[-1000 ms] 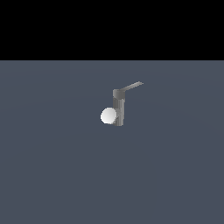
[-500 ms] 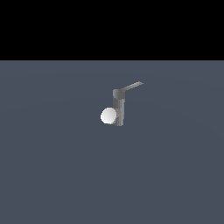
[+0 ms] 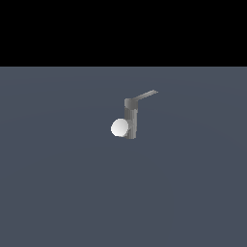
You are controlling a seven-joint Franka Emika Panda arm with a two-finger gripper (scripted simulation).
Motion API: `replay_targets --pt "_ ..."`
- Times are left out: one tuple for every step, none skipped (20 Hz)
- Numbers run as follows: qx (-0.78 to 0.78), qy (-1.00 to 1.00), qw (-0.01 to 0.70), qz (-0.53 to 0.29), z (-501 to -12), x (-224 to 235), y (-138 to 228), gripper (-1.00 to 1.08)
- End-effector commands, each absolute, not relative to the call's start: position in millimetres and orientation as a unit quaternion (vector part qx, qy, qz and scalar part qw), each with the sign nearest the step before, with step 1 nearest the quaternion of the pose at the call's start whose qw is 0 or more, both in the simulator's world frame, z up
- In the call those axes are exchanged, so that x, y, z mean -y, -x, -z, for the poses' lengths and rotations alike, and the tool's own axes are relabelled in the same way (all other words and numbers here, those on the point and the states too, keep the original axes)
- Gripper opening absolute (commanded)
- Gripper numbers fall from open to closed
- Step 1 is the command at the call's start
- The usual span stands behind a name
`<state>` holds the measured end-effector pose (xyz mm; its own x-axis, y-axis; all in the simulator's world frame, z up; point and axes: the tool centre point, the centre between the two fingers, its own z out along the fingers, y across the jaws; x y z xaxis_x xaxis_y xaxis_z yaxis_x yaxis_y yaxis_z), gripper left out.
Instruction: Turn on the faucet by rotating a designated handle.
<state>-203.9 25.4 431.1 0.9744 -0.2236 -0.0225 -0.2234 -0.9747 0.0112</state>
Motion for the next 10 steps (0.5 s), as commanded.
replay_targets --pt "0.143 -0.99 0.004 0.012 -420.1 -29.9 190.4 -1.0" --pt "0.155 -0.988 0.003 0.011 -415.7 -31.5 184.7 -1.0" --pt "0.167 -0.986 0.003 0.011 -411.3 -32.9 178.9 -1.0" --pt "0.179 -0.984 0.003 0.011 -406.9 -34.1 173.1 -1.0" --pt "0.191 -0.981 0.003 0.011 -402.4 -35.2 167.2 -1.0" --pt "0.204 -0.979 0.003 0.011 -398.0 -36.2 161.3 -1.0" --pt "0.216 -0.976 0.002 0.011 -393.6 -37.0 155.4 -1.0" --pt "0.228 -0.974 0.002 0.011 -389.2 -37.7 149.4 -1.0" --pt "0.24 -0.971 0.002 0.01 -384.8 -38.2 143.4 -1.0" --pt "0.252 -0.968 0.002 0.01 -380.4 -38.5 137.4 -1.0"
